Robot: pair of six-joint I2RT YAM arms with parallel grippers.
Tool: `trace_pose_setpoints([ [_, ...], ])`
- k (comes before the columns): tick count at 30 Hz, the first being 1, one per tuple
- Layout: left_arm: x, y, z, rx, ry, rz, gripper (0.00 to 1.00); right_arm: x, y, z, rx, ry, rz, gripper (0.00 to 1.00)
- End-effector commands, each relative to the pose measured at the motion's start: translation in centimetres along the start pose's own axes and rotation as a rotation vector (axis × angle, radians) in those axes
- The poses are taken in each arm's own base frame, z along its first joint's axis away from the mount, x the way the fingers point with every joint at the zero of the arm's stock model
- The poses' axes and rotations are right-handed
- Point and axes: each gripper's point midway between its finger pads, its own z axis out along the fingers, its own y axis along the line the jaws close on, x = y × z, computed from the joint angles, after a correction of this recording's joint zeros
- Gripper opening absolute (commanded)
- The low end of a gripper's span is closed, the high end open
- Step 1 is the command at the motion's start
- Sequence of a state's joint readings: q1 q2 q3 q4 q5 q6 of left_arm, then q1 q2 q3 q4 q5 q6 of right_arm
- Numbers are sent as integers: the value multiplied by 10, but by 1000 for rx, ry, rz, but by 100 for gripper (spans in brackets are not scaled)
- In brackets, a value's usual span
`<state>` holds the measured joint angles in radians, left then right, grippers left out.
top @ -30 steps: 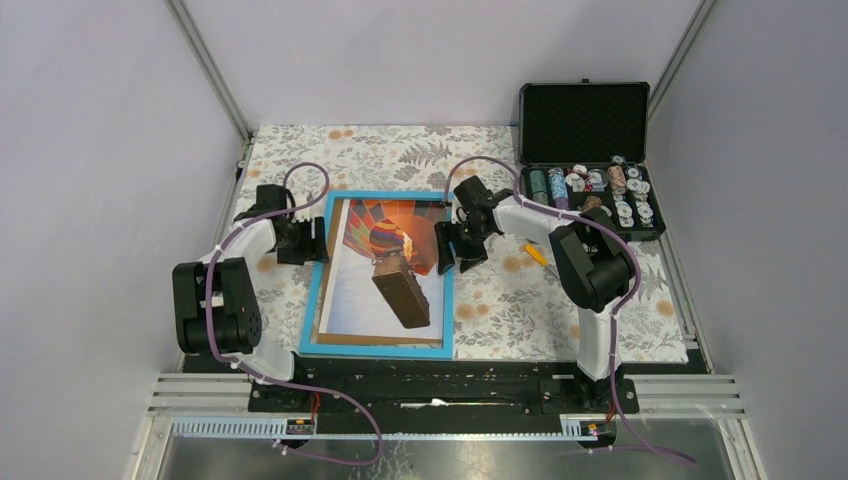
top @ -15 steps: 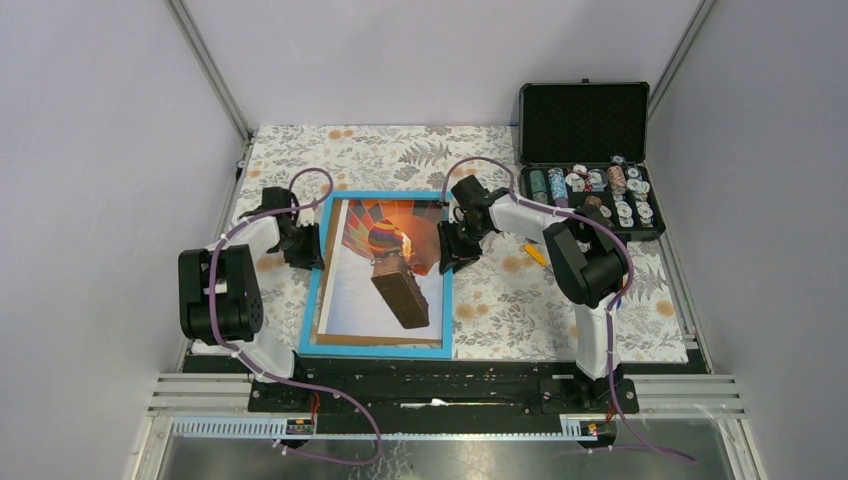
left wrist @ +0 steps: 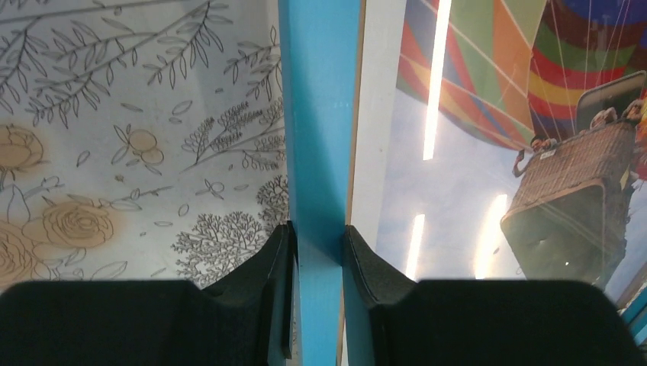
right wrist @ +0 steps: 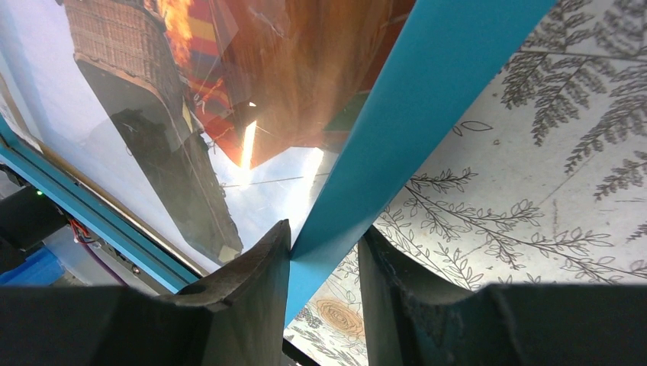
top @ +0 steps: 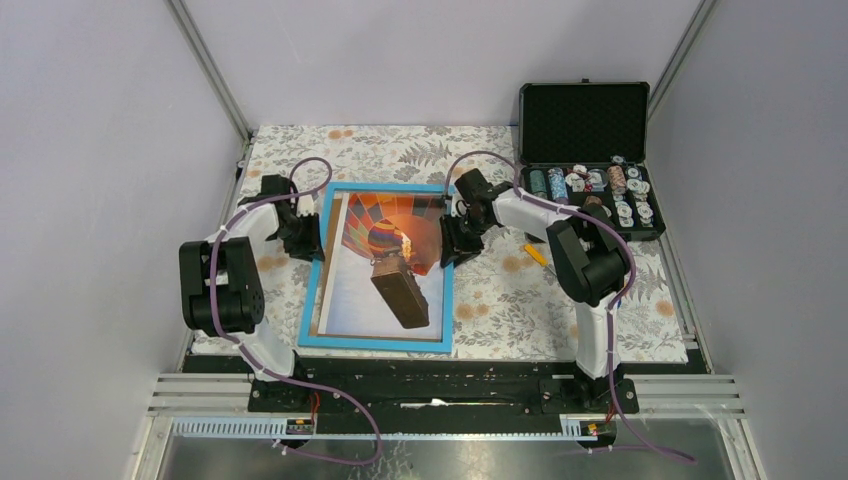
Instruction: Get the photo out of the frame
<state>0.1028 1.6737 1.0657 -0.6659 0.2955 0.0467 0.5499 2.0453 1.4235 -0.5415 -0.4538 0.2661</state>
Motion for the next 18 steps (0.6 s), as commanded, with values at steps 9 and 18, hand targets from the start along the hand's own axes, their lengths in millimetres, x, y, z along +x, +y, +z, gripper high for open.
trace_pose_setpoints([
  [9, -43, -13, 10, 87, -57, -23, 0, -39, -7, -8, -20, -40, -67, 15],
  [18, -58, -8, 16, 63, -80, -39, 0, -57, -24, 4, 15, -52, -59, 15],
])
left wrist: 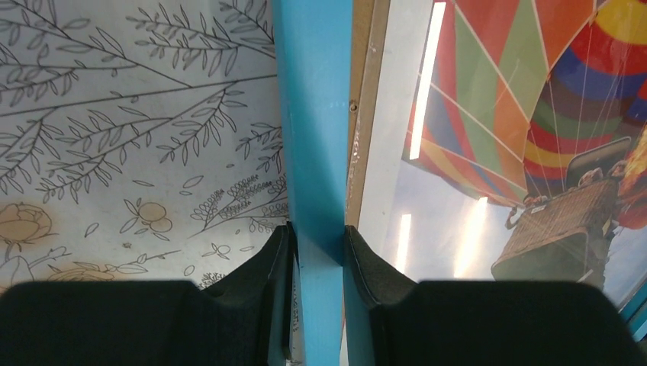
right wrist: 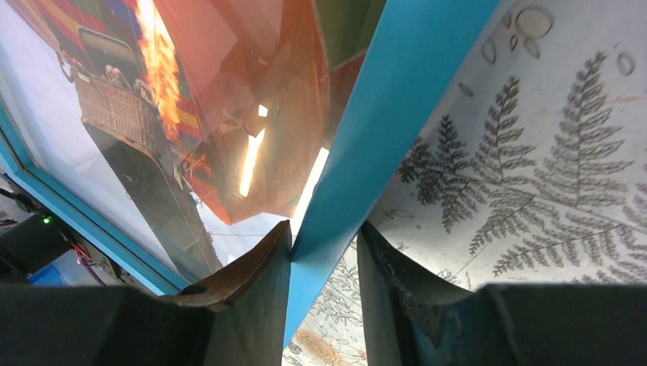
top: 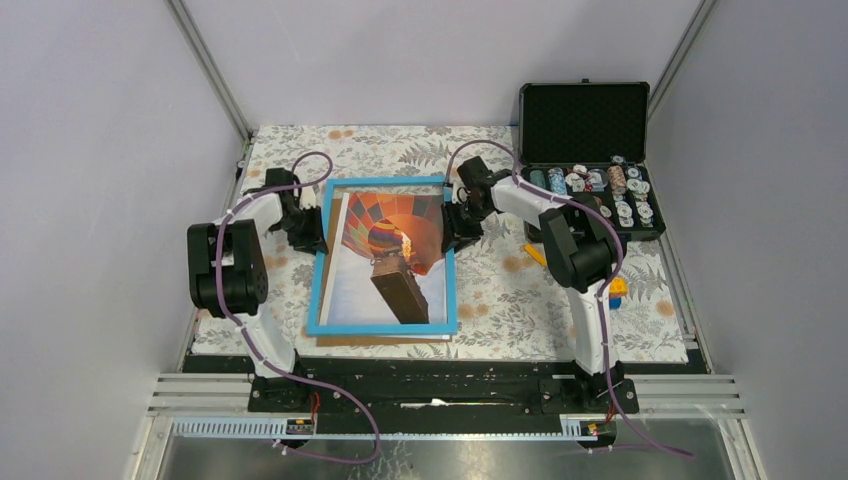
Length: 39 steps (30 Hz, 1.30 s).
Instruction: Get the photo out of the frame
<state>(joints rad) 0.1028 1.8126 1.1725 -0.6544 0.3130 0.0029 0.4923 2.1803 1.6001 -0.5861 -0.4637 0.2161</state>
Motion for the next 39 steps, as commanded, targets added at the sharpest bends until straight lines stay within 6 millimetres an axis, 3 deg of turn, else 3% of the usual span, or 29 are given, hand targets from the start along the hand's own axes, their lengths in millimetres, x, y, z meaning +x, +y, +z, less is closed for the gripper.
trace_pose_setpoints([
  [1, -37, -12, -5, 46, -100, 13, 0, -18, -5, -1, 16, -32, -64, 15],
  [6, -50, -10, -1, 40, -108, 18, 0, -32, -15, 0, 44, -56, -67, 18],
  [11, -62, -6, 3, 17, -134, 30, 0, -48, -23, 2, 67, -81, -75, 30],
  [14, -71, -4, 1, 4, -151, 40, 7, -61, -23, 1, 75, -107, -85, 37],
  [20, -79, -3, -15, -23, -186, 102, 41, -79, -18, -13, 91, -161, -130, 72],
  [25, -78, -25, -60, 35, -256, 255, 65, -75, -1, -40, 55, -189, -186, 92],
  [30, -42, -63, -109, 150, -352, 589, 98, -59, 23, -78, 5, -229, -238, 100],
  [32, -18, -79, -118, 185, -375, 738, 99, -47, 28, -86, -16, -225, -230, 100],
  [36, 33, -108, -105, 204, -364, 978, 99, -11, 35, -90, -77, -179, -171, 100],
  [39, 60, -133, -92, 223, -349, 1111, 99, 25, 34, -83, -140, -107, -120, 100],
])
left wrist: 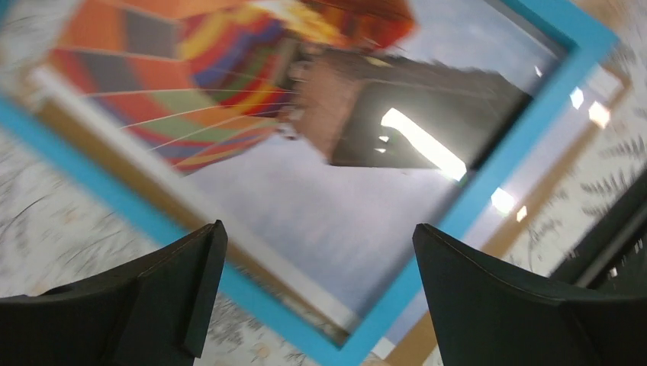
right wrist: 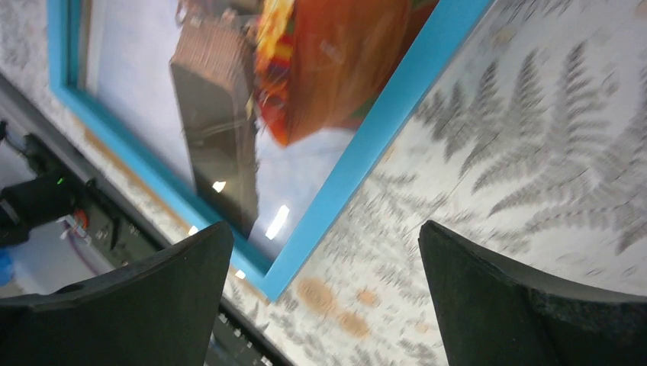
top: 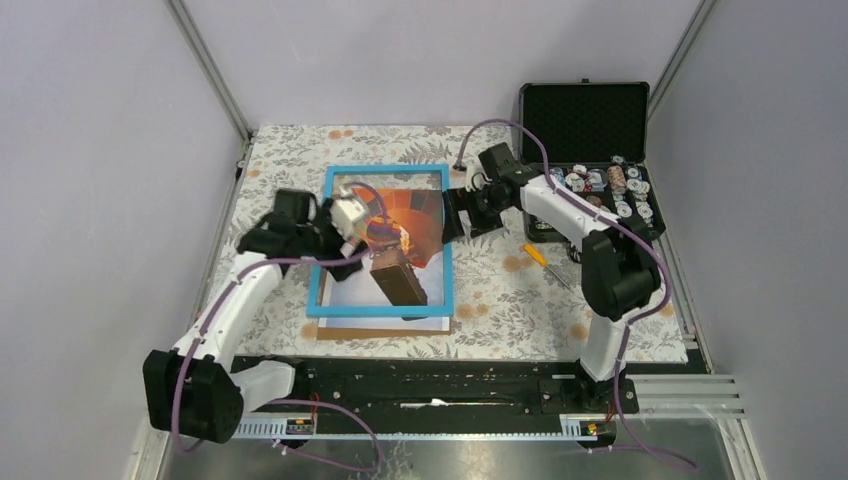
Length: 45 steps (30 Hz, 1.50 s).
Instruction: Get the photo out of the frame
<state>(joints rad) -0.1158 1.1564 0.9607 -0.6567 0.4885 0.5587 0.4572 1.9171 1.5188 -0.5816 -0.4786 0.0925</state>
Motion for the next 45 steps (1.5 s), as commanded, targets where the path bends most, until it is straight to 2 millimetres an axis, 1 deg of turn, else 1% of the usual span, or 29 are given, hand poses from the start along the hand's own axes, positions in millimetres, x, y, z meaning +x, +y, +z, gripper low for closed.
trace_pose_setpoints([
  [1, 17, -51, 26, 124, 41, 224, 99, 45, 15, -8, -112, 80, 86, 100],
  [5, 25, -94, 42, 205, 66, 324, 99, 81, 9, -8, -119, 141, 150, 100],
  [6, 28, -107, 46, 232, 72, 363, 99, 88, 8, -8, -121, 148, 160, 100],
  [8, 33, -120, 52, 237, 78, 421, 99, 104, 7, -9, -129, 164, 167, 100],
  [11, 35, -132, 59, 221, 60, 475, 99, 125, 9, -8, -157, 195, 187, 100],
  [15, 42, -147, 65, 247, 75, 521, 99, 132, 10, -8, -176, 194, 191, 99],
  [21, 55, -164, 75, 266, 110, 580, 99, 139, 13, -6, -211, 224, 207, 98],
  [28, 76, -180, 74, 301, 142, 676, 99, 143, 13, -3, -231, 247, 217, 98],
  [30, 87, -182, 76, 304, 171, 689, 99, 145, 12, -2, -232, 253, 218, 98],
  [32, 90, -176, 80, 263, 183, 690, 99, 146, 12, -1, -236, 256, 222, 98],
  [37, 80, -159, 91, 126, 157, 667, 99, 144, 13, 1, -246, 261, 229, 97],
  [41, 76, -146, 101, 39, 173, 643, 99, 144, 14, 2, -257, 267, 233, 97],
  [45, 70, -138, 109, 26, 187, 572, 99, 147, 14, 2, -260, 272, 232, 95],
])
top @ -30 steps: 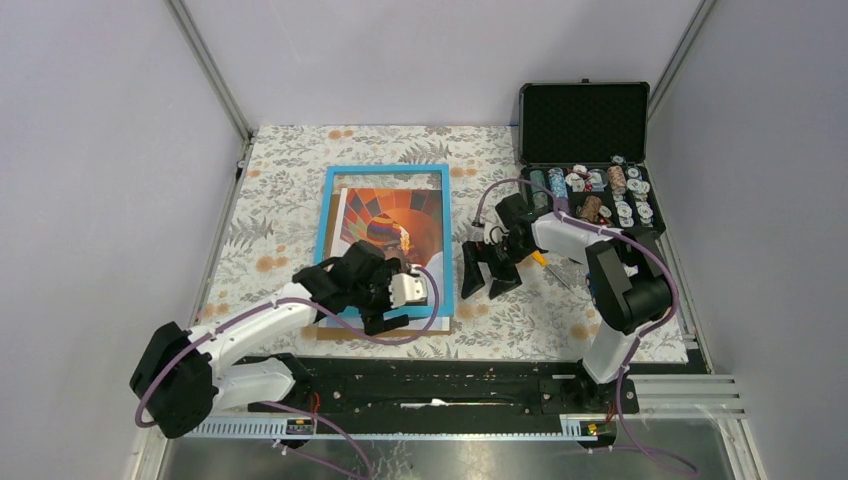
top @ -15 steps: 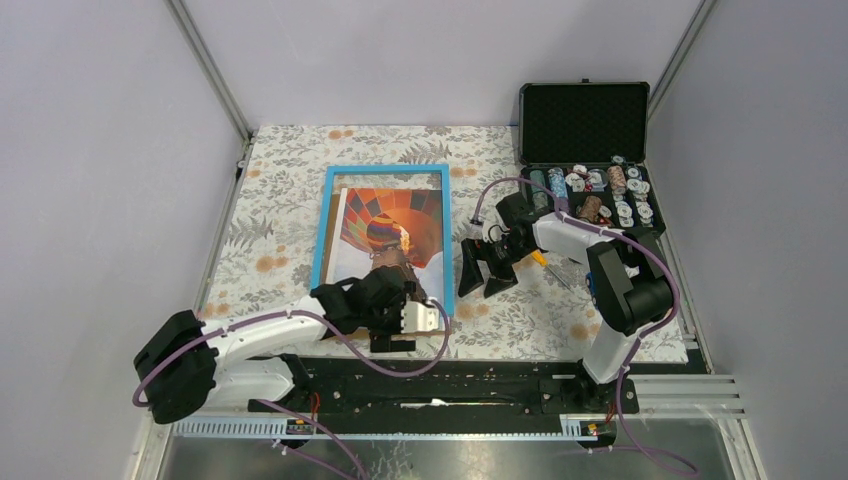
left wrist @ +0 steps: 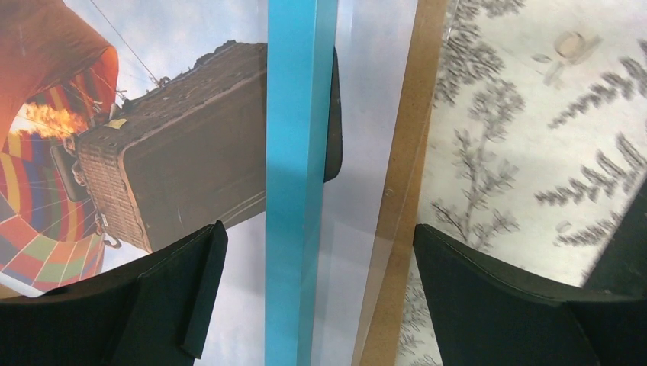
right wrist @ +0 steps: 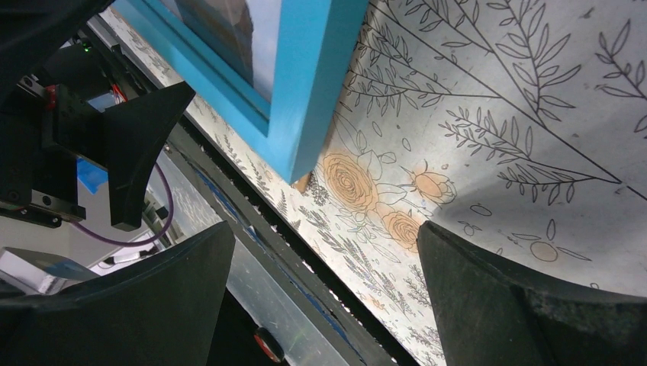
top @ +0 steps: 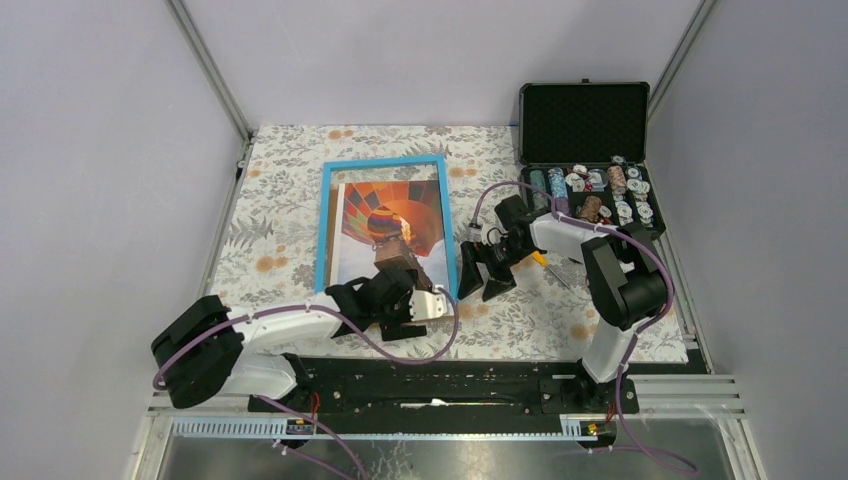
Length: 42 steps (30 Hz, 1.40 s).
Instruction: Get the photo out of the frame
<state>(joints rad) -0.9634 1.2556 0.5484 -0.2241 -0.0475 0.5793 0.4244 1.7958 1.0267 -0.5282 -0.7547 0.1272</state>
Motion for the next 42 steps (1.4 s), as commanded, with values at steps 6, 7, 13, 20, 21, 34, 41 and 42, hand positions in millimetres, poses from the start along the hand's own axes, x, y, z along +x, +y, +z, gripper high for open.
trace_pose_setpoints([
  [6, 2, 31, 5, -67, 0, -76, 99, -1, -4, 5, -19, -6, 9, 80],
  [7, 1, 31, 5, -67, -6, -74, 99, -4, -7, 7, -4, -16, 14, 77],
  [13, -1, 31, 6, -57, 2, -101, 99, -19, 7, 6, -67, -99, -10, 39],
  [20, 0, 29, 4, -51, 5, -123, 99, 2, 11, 17, -65, -92, -80, 5],
  [21, 1, 28, 5, -49, 8, -122, 99, 3, 12, 20, -61, -98, -87, 1],
  [34, 4, 25, 7, -32, 44, -152, 99, -13, 27, 20, 27, -355, -289, 0],
  [41, 3, 26, 8, -28, 47, -159, 99, -16, 32, 29, 55, -364, -362, 0],
  [42, 4, 25, 8, -27, 49, -159, 99, -18, 31, 30, 58, -361, -363, 0],
])
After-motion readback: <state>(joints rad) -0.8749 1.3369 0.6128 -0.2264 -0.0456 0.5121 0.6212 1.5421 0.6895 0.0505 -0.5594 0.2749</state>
